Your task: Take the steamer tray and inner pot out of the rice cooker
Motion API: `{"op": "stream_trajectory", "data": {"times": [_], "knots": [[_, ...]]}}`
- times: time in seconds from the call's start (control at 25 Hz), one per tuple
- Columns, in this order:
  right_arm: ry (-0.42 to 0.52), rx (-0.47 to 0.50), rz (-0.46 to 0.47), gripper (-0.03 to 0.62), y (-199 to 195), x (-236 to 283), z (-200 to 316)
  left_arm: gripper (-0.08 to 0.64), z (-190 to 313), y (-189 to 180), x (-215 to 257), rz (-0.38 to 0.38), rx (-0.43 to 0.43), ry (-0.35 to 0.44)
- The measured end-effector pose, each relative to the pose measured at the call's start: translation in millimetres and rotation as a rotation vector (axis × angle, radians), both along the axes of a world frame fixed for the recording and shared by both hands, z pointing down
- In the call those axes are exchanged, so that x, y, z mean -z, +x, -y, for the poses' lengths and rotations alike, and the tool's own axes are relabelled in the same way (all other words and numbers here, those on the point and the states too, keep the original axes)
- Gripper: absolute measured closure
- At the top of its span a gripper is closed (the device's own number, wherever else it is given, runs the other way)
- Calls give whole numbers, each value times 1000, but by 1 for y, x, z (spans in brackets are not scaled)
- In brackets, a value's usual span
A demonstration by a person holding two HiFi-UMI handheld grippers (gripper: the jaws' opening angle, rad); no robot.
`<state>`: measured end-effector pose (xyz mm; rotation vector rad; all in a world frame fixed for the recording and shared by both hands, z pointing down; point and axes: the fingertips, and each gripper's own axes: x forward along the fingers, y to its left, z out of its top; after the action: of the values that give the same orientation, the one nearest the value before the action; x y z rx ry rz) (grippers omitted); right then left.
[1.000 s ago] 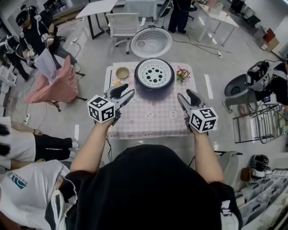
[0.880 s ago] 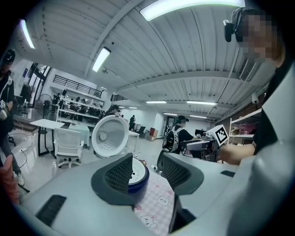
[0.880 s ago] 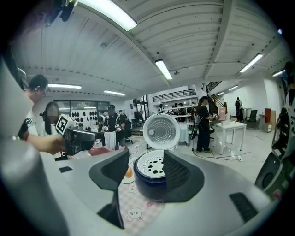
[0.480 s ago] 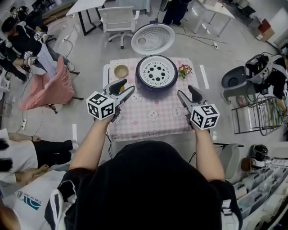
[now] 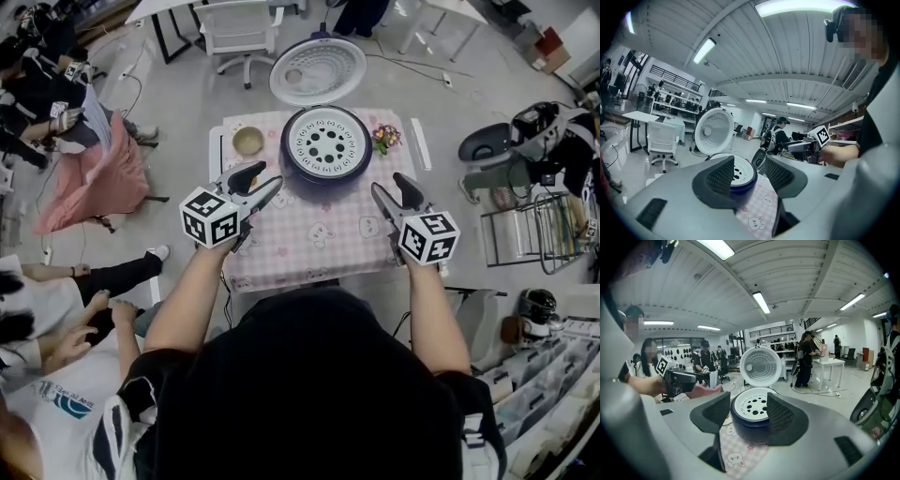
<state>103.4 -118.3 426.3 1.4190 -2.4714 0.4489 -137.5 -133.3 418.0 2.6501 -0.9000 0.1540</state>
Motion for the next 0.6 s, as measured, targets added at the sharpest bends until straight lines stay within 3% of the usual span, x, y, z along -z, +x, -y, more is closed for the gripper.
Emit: {"op": "stream_trajectory", "data": {"times": [0.6], "knots": [[-21,102,12,339,9,-1,62,344,35,25,6,25,39,-15]]}}
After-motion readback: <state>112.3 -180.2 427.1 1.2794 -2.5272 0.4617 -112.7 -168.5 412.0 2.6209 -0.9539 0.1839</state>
